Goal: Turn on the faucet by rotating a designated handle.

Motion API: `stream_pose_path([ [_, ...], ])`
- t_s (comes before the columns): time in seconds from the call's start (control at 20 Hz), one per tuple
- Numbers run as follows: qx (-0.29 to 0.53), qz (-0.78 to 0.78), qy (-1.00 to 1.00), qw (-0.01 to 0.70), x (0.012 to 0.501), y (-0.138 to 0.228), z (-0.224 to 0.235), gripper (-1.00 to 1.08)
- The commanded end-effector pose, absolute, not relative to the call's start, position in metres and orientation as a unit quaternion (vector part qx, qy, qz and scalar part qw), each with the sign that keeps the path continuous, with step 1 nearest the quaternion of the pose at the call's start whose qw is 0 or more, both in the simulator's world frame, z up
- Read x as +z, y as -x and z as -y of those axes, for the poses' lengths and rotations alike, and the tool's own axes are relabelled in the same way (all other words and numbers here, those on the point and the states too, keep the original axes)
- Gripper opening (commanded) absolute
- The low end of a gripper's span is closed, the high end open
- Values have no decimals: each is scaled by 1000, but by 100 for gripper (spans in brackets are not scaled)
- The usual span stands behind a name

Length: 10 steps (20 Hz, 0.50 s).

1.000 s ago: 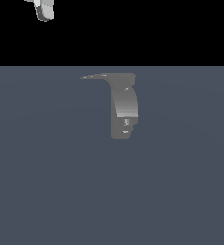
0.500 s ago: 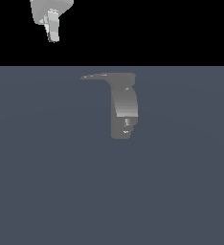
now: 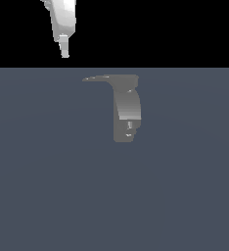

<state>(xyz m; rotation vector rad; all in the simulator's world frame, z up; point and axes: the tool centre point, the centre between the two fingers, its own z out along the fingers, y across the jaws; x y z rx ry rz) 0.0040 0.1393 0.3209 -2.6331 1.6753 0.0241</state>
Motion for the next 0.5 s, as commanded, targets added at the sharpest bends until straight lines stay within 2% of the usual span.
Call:
stream_pose_path([
  [0.0,7,-561,828,9,313,-20,-138,-100],
  [0.45,3,-650,760,4,282,-81,-121,-100],
])
